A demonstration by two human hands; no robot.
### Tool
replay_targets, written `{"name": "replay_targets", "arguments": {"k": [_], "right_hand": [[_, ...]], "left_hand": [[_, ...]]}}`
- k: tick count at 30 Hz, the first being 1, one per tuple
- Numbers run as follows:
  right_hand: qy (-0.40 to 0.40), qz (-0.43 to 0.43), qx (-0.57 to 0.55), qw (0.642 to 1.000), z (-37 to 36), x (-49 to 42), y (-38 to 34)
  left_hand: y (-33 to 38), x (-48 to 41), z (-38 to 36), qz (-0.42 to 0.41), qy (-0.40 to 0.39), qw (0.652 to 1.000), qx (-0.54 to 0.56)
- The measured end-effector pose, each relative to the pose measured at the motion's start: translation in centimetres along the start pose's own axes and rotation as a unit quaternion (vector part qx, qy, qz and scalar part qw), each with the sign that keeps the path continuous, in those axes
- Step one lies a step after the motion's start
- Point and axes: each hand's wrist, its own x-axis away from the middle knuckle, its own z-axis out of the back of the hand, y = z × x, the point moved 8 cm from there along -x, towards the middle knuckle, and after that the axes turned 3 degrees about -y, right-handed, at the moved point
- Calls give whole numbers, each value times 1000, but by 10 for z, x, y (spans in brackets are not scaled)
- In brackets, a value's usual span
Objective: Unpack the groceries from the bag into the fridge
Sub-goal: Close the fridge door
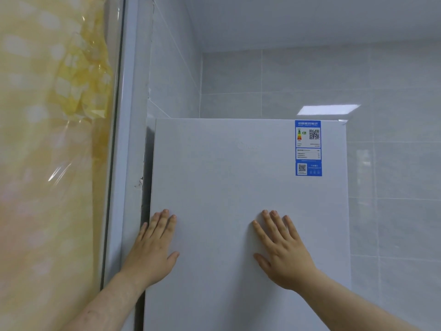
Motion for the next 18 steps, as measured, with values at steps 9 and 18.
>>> {"name": "replay_targets", "arguments": {"k": [9,18], "right_hand": [[-34,-12,12,999,-14,-4,2],[-58,-20,3,998,-16,-5,3]], "left_hand": [[-4,-7,-14,18,-29,999,23],[-8,-7,-25,38,-27,999,-2]]}}
